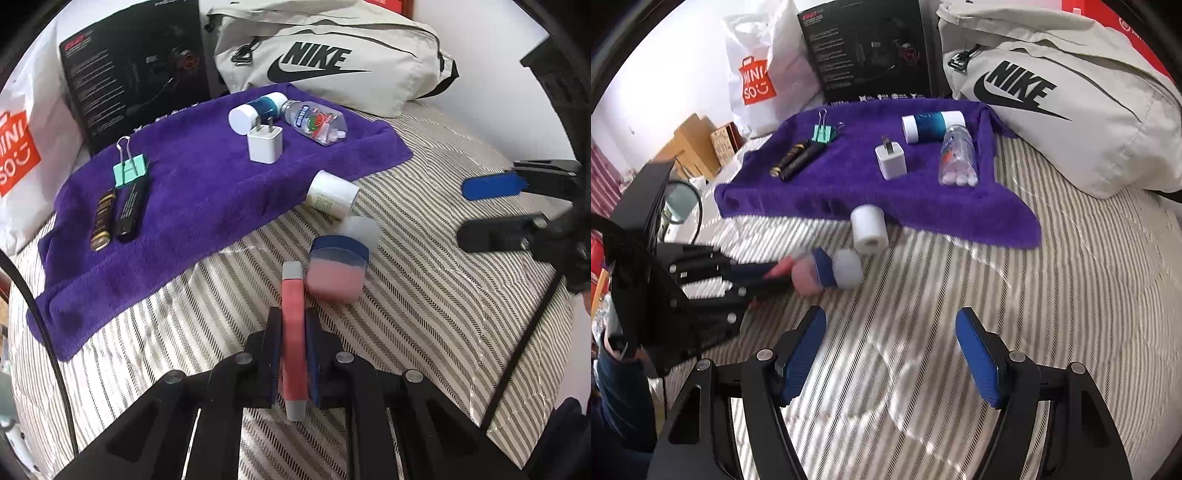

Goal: Organize rigid objects
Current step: 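Grasp the pink highlighter with the left tool while the right tool grasps the white roll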

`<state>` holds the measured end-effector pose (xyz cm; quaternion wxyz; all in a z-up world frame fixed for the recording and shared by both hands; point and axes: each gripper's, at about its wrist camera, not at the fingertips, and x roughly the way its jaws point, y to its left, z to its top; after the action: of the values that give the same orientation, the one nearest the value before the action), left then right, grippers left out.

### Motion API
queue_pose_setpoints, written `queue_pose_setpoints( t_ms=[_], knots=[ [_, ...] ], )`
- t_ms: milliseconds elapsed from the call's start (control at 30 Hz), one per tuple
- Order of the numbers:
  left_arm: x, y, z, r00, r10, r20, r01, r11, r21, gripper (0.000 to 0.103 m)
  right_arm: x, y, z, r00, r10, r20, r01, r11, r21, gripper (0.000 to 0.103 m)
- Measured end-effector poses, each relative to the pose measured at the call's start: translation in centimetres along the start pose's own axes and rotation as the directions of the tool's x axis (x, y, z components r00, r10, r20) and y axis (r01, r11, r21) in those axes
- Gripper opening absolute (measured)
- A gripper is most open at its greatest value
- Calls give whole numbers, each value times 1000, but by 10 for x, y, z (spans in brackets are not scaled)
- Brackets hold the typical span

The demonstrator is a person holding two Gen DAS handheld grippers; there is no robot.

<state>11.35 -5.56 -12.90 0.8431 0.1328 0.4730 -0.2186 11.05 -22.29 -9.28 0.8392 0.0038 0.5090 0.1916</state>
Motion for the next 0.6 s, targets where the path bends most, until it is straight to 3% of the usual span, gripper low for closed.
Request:
queue_pose_setpoints(
  t_ms=[300,467,600],
  knots=[
    [-14,37,-24,998,61,-11,-62,991,-122,12,31,6,37,1000,26,12,-26,1000,-12,71],
    [-19,53,-35,999,39,-4,-39,982,-185,12,46,10,47,999,36,-1,-36,999,-24,59],
    [-18,47,-35,997,75,-4,-75,982,-174,12,57,14,49,1000,22,-12,-22,999,-45,53]
  ],
)
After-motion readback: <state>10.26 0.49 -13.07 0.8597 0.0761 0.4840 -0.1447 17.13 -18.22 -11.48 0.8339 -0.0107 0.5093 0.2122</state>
